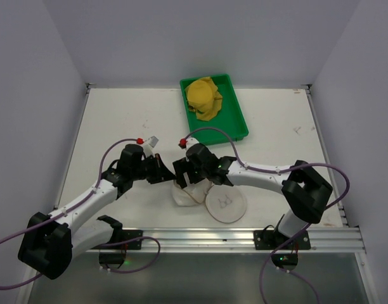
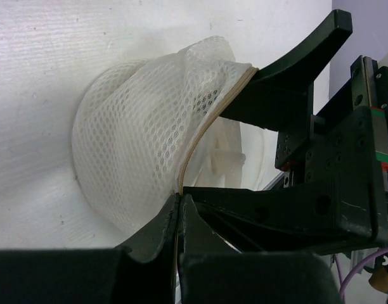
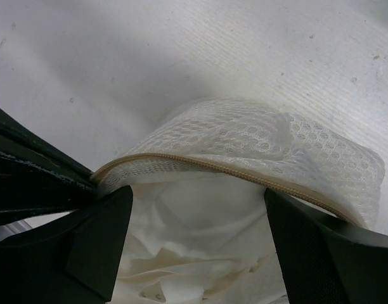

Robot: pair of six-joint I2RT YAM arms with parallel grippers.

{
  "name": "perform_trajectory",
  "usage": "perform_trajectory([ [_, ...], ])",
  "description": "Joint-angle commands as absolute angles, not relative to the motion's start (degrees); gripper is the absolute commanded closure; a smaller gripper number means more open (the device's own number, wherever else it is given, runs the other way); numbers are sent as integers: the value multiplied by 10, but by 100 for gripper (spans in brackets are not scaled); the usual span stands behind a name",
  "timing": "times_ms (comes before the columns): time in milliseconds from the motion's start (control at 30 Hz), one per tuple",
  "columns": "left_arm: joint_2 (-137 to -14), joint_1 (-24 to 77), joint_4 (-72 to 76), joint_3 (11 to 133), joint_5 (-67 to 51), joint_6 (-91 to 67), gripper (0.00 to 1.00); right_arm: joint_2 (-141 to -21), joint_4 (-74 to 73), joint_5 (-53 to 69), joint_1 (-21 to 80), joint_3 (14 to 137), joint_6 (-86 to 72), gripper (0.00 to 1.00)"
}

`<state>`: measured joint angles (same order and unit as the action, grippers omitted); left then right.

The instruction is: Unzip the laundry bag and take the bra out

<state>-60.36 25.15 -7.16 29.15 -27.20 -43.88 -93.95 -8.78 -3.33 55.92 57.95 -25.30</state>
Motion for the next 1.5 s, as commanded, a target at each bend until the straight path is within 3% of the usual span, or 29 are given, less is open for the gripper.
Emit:
perform_trajectory([
  [0,-599,255,-62,294,-272,-434,100,-968,-92,-40,562,599,-259,12],
  [200,-594,255,-75,290,-258,-431,100,-1003,-131,-67,562,621,-266,10],
  [267,-594,255,-77,290,-256,-430,100,-1021,-143,-69,562,633,-268,15],
  [333,-593,255,-80,291,-254,-430,100,-1030,-147,-70,562,636,-269,29],
  [433,-592,255,-85,290,-248,-427,100,-1027,-145,-69,562,635,-268,63],
  [467,-592,255,-87,290,-247,-426,100,-1019,-138,-67,562,628,-266,83],
  [533,-592,255,-89,291,-244,-426,100,-1003,-115,-44,562,616,-249,99],
  [900,-610,255,-98,302,-249,-417,100,-756,2,30,562,513,-192,100],
  [1033,-613,255,-100,305,-258,-417,100,-700,109,62,562,484,-179,100],
  [1233,-610,255,-105,309,-270,-416,100,-660,255,116,562,439,-176,100],
  [1467,-588,255,-171,383,-244,-392,100,-696,265,219,561,475,-174,100],
])
